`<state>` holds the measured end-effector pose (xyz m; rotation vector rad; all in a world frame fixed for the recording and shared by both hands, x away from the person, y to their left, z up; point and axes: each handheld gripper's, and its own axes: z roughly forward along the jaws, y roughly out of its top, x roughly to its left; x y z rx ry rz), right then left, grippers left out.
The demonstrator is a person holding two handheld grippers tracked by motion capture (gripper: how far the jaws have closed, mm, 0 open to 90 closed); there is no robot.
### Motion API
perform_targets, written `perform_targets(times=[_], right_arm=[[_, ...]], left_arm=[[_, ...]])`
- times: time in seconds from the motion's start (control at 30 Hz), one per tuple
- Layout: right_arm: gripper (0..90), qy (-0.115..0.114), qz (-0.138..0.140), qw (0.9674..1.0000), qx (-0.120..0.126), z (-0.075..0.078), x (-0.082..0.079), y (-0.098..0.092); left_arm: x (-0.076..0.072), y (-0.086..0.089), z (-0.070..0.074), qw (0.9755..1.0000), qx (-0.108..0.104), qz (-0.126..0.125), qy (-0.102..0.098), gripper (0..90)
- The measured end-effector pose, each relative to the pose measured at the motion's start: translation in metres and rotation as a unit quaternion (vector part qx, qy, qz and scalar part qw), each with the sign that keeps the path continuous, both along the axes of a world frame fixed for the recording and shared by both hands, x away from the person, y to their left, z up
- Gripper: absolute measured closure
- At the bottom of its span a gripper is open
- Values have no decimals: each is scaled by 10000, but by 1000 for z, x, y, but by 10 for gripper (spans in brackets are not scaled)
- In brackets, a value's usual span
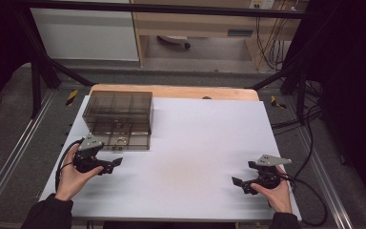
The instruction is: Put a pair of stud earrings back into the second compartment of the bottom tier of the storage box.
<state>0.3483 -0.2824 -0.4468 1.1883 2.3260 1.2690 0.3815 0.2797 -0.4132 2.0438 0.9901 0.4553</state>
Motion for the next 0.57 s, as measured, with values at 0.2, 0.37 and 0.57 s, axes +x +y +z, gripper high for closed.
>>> perform_targets(times=[0.2, 0.37, 0.57], right_arm=[[6, 9, 4, 10000, -14, 0, 0, 1], [6, 17, 3, 10000, 8, 0, 0, 1], [6, 12, -2, 10000, 10, 0, 0, 1]], left_arm=[[-11, 8, -13, 9999, -95, 32, 39, 49], [-17, 13, -23, 9999, -95, 22, 64, 51], [-19, 14, -26, 9999, -51, 21, 84, 51]])
